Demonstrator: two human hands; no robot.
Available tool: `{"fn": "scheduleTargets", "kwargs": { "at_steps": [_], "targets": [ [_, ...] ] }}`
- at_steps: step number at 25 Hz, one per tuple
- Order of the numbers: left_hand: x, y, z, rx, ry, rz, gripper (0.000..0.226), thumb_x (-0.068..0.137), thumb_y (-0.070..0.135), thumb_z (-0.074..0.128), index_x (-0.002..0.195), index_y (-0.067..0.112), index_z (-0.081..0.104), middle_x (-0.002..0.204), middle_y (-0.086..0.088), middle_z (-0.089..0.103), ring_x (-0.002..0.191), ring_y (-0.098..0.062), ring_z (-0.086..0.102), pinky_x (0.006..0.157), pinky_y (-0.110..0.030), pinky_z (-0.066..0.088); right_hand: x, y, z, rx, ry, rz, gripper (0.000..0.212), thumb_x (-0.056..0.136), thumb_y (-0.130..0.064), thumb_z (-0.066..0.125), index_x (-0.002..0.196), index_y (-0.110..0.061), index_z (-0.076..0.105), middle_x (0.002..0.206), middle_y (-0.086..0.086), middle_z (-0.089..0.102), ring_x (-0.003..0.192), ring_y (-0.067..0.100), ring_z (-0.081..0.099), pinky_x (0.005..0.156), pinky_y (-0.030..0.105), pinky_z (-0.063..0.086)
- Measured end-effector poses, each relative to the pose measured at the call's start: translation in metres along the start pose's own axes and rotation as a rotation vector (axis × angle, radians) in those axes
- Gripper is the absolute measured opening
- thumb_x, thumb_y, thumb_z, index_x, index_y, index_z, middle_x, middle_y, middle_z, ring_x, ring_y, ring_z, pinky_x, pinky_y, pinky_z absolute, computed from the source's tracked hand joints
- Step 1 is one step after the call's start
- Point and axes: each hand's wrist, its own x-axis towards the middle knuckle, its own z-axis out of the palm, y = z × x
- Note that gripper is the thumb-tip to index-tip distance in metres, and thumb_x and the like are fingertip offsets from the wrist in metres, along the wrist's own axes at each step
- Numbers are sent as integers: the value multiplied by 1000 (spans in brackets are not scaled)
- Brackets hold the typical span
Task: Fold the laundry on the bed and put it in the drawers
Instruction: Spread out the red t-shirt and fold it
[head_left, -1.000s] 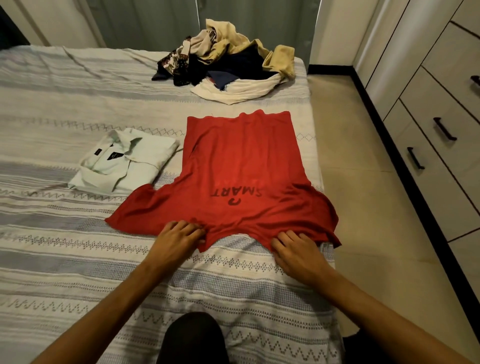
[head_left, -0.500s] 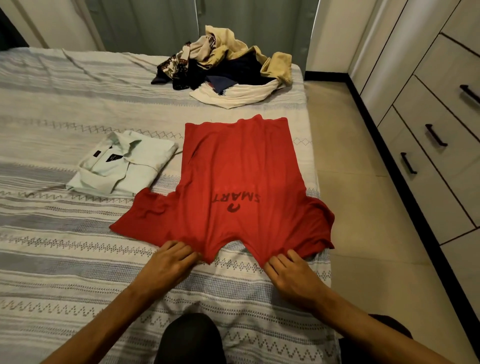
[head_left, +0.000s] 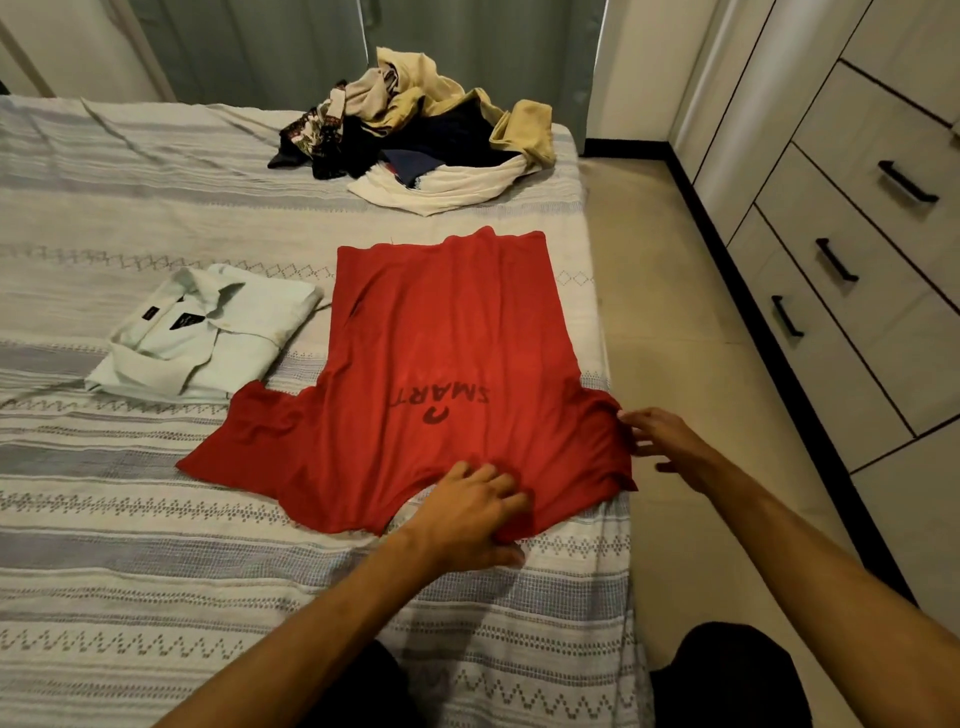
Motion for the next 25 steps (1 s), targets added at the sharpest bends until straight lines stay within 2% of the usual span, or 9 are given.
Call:
{"fn": "scheduleTargets", "kwargs": {
  "at_steps": [4, 6, 10, 11, 13, 15, 19, 22, 25],
  "targets": [
    [17, 16, 18, 51, 64, 12, 20, 85, 43, 74, 93, 27, 63, 85, 6, 64, 78, -19, 65, 65, -34, 46, 2, 10, -7, 130, -180, 186, 43, 88, -37, 79, 121, -15, 65, 120, 11, 69, 111, 32, 67, 98, 55, 54],
    [9, 17, 17, 61, 109, 25, 21, 80, 30, 82, 89, 25, 64, 78, 6, 63, 71, -18, 62, 62, -33, 44, 2, 10, -12, 163, -186, 168, 41, 84, -32, 80, 118, -15, 66, 121, 9, 68, 114, 30, 65, 99, 53, 53],
    [-12, 14, 12, 79, 247, 127, 10, 88, 18, 66, 98, 20, 67, 81, 4, 60, 73, -18, 57, 67, -33, 48, -3, 14, -44, 514, -193, 50, 20, 89, -17, 71, 106, -8, 63, 111, 14, 59, 98, 27, 62, 89, 44, 57],
    [-16, 13, 13, 99, 246, 159, 12, 90, 17, 60, 98, 20, 68, 81, 4, 60, 73, -18, 58, 68, -32, 49, -6, 19, -50, 460, -182, 69, 7, 94, -12, 65, 98, -7, 62, 102, 14, 58, 88, 26, 61, 81, 40, 57],
    [-19, 11, 17, 119, 212, 202, 14, 92, 17, 53, 96, 20, 66, 80, 5, 60, 71, -17, 59, 67, -30, 49, -8, 34, -57, 144, -117, 130, 8, 99, -5, 57, 91, -6, 60, 85, 17, 62, 68, 24, 60, 66, 38, 55],
    [-19, 12, 21, 81, 183, 195, 11, 97, 25, 54, 93, 22, 64, 81, 7, 62, 73, -16, 60, 68, -31, 48, -2, 45, -55, -184, -18, 82, 3, 97, -6, 61, 93, -6, 59, 87, 20, 71, 66, 25, 66, 64, 37, 57],
    [-28, -5, 6, -129, 252, -70, 32, 105, 49, 52, 91, 24, 64, 84, 8, 63, 82, -15, 54, 73, -33, 43, 14, -4, -23, -470, 302, -387, 9, 92, -15, 65, 100, -16, 61, 92, 5, 70, 79, 26, 67, 74, 39, 57],
    [-50, -68, -6, -244, 357, -433, 28, 105, 46, 52, 95, 23, 65, 90, 6, 65, 86, -19, 56, 76, -40, 46, 21, -83, 25, -546, 202, -713, 5, 93, -12, 66, 97, -14, 64, 86, 0, 66, 76, 21, 62, 70, 33, 47],
    [-80, -154, -5, -319, 389, -725, 28, 101, 49, 51, 107, 26, 66, 104, 4, 68, 98, -23, 61, 88, -46, 50, 42, -148, 90, -691, -1, -947, 8, 92, -15, 68, 86, -16, 63, 83, 8, 68, 78, 31, 64, 67, 31, 36]
  ]
}}
